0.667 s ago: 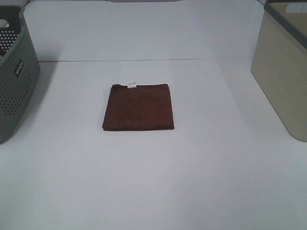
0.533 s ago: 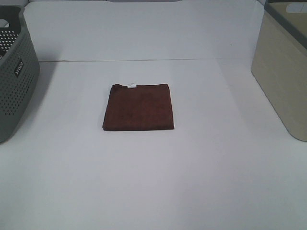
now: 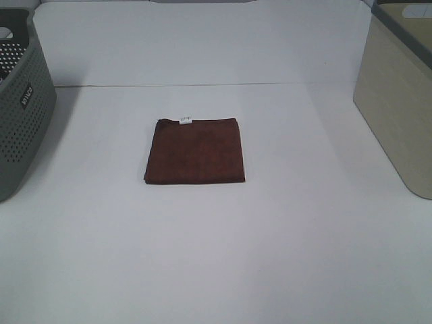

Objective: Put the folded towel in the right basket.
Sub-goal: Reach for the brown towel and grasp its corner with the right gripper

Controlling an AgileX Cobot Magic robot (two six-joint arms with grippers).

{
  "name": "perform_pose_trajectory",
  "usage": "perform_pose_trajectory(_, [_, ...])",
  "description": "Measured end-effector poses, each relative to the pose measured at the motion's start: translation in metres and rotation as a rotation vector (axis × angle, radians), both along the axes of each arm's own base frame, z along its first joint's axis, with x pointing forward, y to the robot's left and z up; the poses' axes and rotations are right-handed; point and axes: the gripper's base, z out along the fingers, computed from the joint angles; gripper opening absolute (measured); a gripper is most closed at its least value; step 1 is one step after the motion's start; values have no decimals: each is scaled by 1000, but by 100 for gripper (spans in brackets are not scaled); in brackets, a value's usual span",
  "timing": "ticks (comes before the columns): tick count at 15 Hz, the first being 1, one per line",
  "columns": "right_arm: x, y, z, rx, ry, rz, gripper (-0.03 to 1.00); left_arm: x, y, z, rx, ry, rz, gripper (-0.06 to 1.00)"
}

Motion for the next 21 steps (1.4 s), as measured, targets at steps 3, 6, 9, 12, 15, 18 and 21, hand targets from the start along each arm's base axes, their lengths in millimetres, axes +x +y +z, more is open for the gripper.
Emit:
perform_pose_trajectory(3, [0,0,0,0,0,0,96,0,0,0,0,0,0,0])
perform_pose_trajectory(6, [0,0,0,0,0,0,96,0,0,0,0,0,0,0])
perform_pose_trajectory(9, [0,0,0,0,0,0,96,0,0,0,0,0,0,0])
perform_pose_trajectory(12, [0,0,0,0,0,0,96,0,0,0,0,0,0,0])
perform_pose_trajectory(15, [0,0,0,0,0,0,96,0,0,0,0,0,0,0])
perform_pose_trajectory(18, [0,0,0,0,0,0,96,0,0,0,0,0,0,0])
perform_pose_trajectory(21, [0,0,0,0,0,0,96,0,0,0,0,0,0,0])
